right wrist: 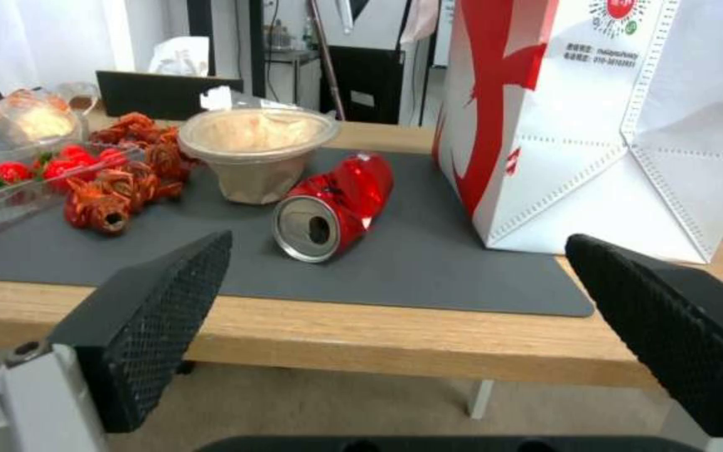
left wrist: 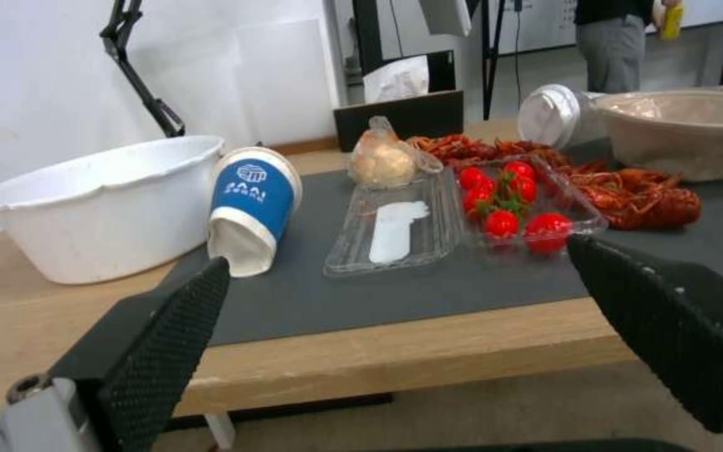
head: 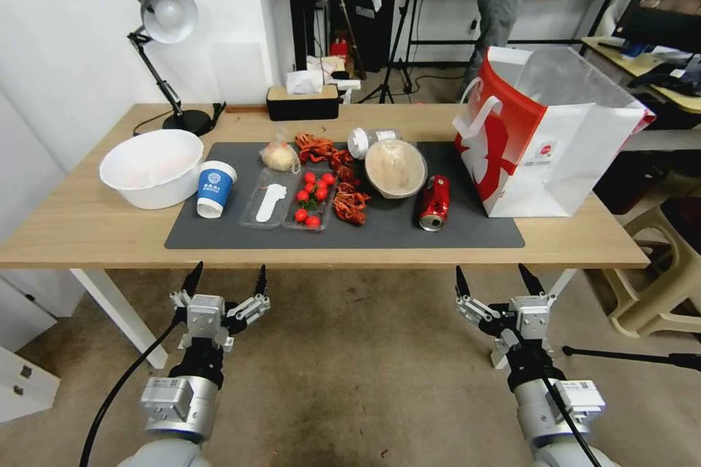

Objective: Pick up the trash from the table and place it into the takeout bag.

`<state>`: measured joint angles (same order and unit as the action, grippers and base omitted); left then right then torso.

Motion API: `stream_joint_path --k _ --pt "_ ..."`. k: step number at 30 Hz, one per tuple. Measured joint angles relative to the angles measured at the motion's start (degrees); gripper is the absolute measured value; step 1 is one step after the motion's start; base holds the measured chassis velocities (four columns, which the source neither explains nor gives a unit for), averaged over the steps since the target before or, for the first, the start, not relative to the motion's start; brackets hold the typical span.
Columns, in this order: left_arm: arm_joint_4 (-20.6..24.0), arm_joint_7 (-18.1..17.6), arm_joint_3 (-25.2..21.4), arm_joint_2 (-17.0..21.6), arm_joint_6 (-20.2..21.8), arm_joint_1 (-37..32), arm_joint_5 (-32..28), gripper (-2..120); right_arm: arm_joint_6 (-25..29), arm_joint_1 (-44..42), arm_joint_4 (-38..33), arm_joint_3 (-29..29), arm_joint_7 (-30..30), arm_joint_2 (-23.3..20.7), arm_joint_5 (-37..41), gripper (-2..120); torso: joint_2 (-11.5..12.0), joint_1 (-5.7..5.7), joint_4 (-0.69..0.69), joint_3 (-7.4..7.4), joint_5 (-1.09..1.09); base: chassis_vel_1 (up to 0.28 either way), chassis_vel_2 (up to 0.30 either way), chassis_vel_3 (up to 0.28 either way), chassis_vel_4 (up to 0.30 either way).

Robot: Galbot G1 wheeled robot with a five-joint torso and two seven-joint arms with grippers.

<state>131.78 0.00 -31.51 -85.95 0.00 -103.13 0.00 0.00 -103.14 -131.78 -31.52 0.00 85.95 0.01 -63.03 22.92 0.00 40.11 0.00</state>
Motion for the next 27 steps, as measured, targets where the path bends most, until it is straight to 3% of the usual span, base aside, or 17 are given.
stream_joint_path --k 22,26,27 --pt "0.0 -0.2 0.1 0.1 0.0 0.0 0.0 100 -0.1 -0.2 -0.1 0.0 -0.1 0.1 0.0 100 0.0 0.01 0.01 0.0 0.0 0.0 0.0 0.0 0.0" --pt "1.1 -3.3 2.2 1.3 1.0 -0.5 -1.2 100 -2.1 -4.2 -3.6 -1.2 -3.1 2.3 -0.1 100 0.0 0.03 0.02 0.0 0.0 0.0 0.0 0.0 0.0" --pt "2.0 -5.8 4.0 2.3 1.9 -0.9 -2.2 100 -3.7 -7.5 -6.3 -2.1 -5.5 4.0 -0.2 100 0.0 0.03 -0.03 0.0 -0.02 0.0 0.0 0.0 0.0"
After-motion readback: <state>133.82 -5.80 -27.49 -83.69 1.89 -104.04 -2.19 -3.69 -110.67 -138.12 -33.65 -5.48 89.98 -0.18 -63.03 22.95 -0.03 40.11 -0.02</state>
